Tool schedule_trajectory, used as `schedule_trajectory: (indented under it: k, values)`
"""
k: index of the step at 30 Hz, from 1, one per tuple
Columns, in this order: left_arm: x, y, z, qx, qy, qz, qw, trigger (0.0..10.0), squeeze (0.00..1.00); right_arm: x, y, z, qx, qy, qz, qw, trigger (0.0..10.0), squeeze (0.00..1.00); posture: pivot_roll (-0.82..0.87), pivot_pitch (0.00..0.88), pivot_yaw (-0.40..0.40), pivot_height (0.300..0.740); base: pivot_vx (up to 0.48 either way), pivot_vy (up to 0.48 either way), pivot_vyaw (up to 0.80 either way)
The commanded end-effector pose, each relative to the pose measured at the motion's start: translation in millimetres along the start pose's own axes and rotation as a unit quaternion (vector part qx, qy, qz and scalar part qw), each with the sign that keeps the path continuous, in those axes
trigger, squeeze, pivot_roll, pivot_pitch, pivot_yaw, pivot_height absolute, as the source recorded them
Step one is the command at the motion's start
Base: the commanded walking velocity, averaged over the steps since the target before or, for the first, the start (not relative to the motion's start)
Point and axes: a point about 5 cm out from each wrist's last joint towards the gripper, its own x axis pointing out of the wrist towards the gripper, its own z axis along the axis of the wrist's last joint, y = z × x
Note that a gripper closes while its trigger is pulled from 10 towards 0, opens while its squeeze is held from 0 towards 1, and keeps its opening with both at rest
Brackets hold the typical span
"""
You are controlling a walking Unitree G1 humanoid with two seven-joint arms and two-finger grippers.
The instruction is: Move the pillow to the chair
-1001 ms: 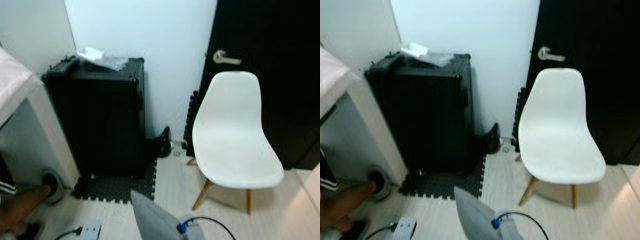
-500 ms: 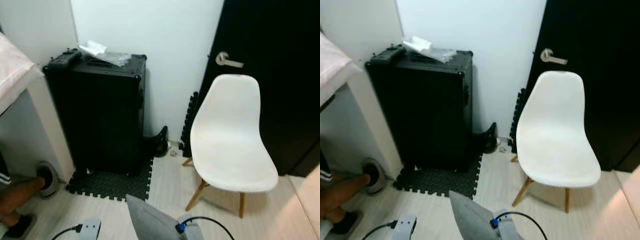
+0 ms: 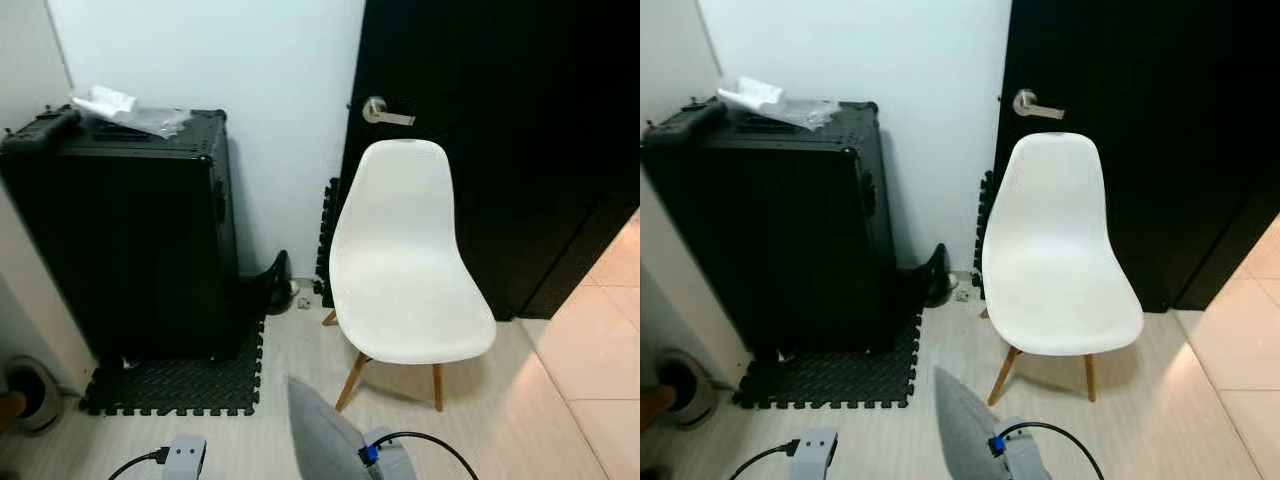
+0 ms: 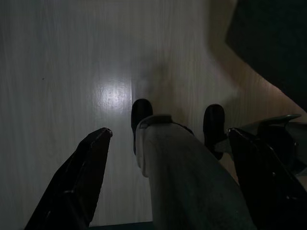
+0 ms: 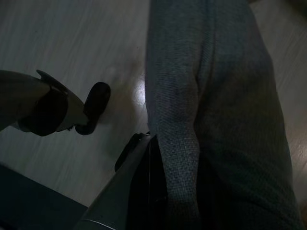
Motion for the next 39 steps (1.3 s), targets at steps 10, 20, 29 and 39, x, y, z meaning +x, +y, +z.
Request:
schedule_trajectory:
  k: [10,20,29,39]
  values:
    - [-1.2,1.1,-5.7,0.014,0.008,-0.002,1.0,10.0,0.0,1.3,5.8,-0.5,0.0,-0.001,0.014,1.0,10.0,0.0,0.16,0.0,-0.068,0.724,0.0,-0.442,0.0]
    - [-2.1,2.3,-9.1,-0.009,0.009,0.0,1.0,10.0,0.0,0.8,6.4,-4.1,-0.002,0.005,0.017,1.0,10.0,0.0,0.17,0.0,-0.073,0.724,0.0,0.0,0.0]
    - [-1.8,3.2,-7.3,-0.008,0.009,0.003,1.0,10.0,0.0,2.0,7.9,0.0,0.0,0.0,0.017,1.0,10.0,0.0,0.17,0.0,-0.069,0.724,0.0,0.0,0.0]
    - [-1.9,4.8,-6.9,-0.009,0.006,0.015,1.0,10.0,0.0,1.9,7.9,0.3,0.002,-0.003,0.018,1.0,10.0,0.0,0.17,0.0,-0.077,0.724,0.0,0.0,0.0]
